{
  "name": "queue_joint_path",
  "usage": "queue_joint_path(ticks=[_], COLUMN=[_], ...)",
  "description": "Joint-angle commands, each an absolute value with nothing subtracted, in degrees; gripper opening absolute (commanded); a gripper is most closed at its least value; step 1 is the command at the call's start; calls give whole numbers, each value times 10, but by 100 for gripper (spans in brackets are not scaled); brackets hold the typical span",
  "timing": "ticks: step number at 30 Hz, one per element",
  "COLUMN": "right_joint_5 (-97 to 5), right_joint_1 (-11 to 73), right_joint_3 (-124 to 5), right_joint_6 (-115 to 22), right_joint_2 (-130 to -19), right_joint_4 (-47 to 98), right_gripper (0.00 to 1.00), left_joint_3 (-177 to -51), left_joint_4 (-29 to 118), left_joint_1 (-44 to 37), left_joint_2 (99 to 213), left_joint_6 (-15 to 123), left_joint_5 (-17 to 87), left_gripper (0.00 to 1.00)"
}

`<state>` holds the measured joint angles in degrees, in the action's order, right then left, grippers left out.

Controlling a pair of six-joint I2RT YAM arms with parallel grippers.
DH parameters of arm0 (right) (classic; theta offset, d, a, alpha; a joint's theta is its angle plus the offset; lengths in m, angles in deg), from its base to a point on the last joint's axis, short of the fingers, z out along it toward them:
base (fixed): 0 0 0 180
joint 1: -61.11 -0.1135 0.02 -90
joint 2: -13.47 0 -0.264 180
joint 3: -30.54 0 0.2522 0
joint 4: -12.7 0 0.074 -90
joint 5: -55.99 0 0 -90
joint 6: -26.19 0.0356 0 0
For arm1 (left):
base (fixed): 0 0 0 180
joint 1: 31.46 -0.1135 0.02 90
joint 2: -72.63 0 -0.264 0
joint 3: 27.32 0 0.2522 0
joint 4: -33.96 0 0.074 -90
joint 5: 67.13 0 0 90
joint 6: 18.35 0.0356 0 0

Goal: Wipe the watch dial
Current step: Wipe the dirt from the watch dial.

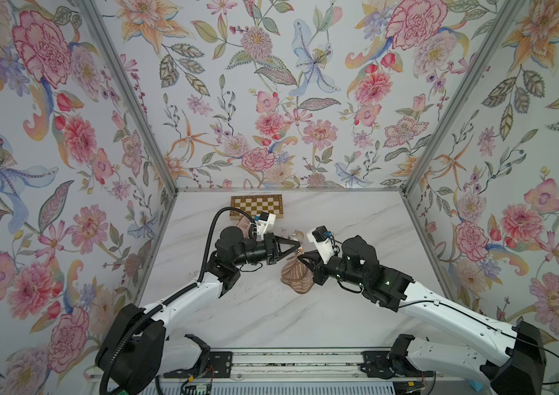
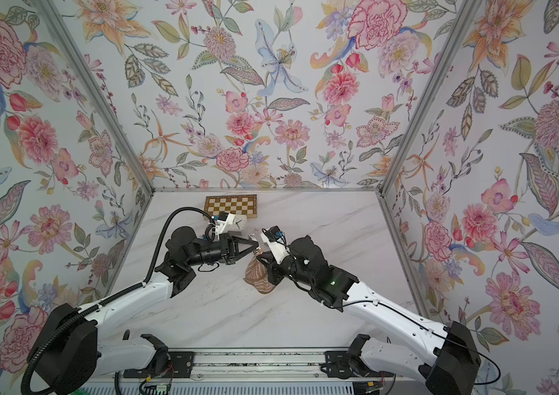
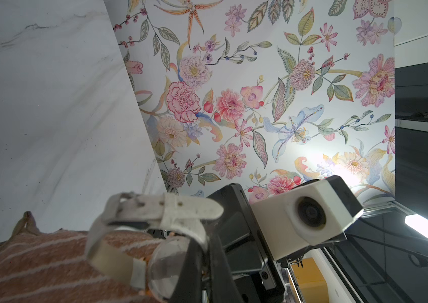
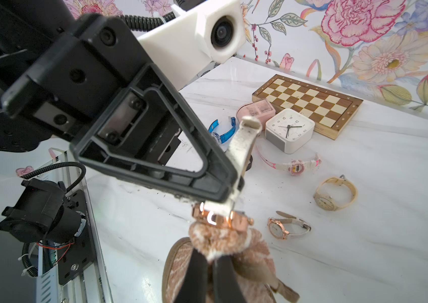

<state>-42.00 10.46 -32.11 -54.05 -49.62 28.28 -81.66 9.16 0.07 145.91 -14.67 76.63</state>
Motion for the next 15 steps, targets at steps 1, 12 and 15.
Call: queue_joint_path(ticks=[1,12,15], right_joint_5=[-425,-422,-414], right_joint_1=[103,103,103], right_joint_3=[-310,-348,-360], right_joint_6=[-529,-548,-556], right_joint_2=[-506,-496,-485], right_joint_4=[242,269,275], right_gripper=[0,0,0], left_joint_3=[-820,-823,-823], left_joint_4=[95,105,105], left_joint_1=[5,5,6], left_joint_2=[1454,1450,1451], left_joint_6=[-142,-140,-140], left_joint_5=[786,783,783], left_gripper=[0,0,0])
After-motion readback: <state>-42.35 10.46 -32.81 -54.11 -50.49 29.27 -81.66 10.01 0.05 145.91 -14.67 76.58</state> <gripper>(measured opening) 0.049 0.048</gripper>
